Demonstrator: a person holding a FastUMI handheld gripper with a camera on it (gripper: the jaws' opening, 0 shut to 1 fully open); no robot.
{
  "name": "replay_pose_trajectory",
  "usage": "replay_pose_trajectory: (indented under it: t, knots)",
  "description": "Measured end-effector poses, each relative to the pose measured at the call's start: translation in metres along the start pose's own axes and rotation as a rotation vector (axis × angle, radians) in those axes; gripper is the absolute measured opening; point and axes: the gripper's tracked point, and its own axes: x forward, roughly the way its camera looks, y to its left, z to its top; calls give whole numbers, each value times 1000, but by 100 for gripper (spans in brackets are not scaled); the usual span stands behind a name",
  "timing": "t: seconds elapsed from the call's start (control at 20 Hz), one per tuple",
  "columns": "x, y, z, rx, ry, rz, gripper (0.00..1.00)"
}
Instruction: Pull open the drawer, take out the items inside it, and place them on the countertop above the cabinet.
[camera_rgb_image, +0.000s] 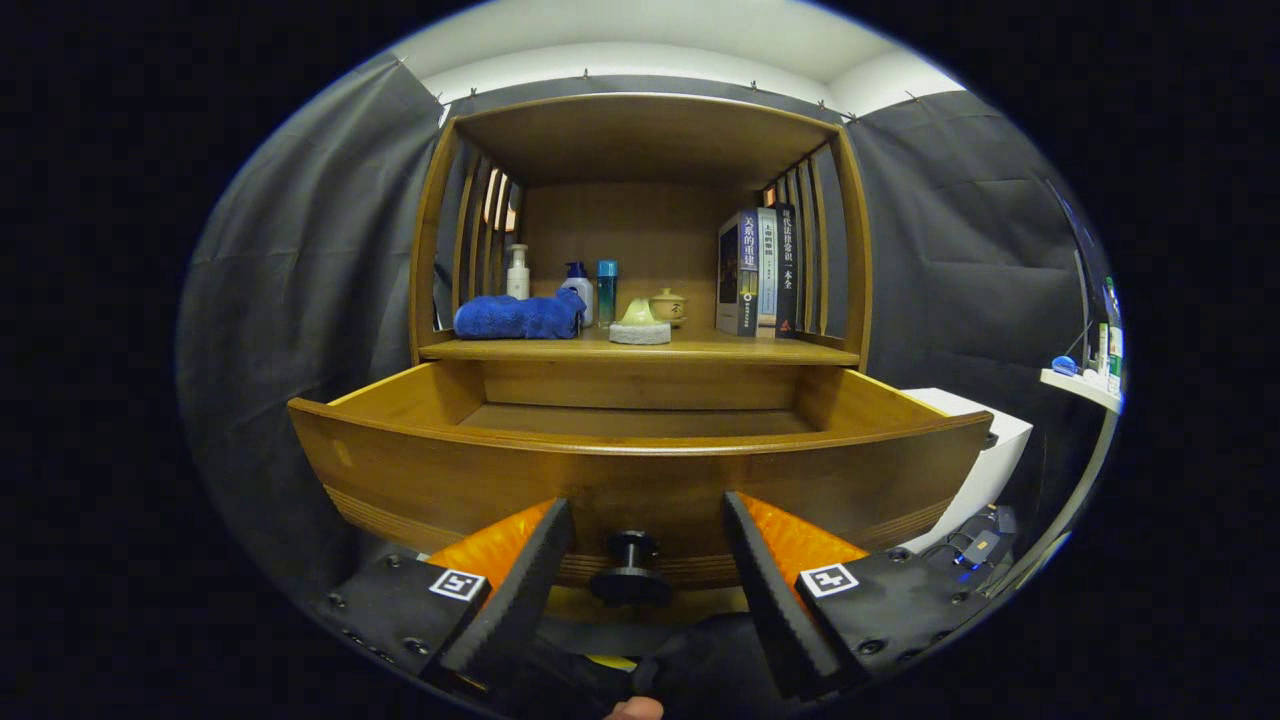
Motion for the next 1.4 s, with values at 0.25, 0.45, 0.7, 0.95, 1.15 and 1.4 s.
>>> replay_pose_trajectory:
  t: [0.25, 0.45, 0.7, 0.95, 1.15, 1.4]
  knots:
    - [4, -2, 0, -25, -10, -1, 98]
    - [9, -3, 2, -19, -10, 14, 98]
    - [19, -5, 7, -10, -13, 22, 99]
    - [47, -4, 16, -15, -6, 23, 99]
    - [86, -1, 30, -16, -30, 30, 99]
    - [118, -4, 37, 4, -51, 37, 98]
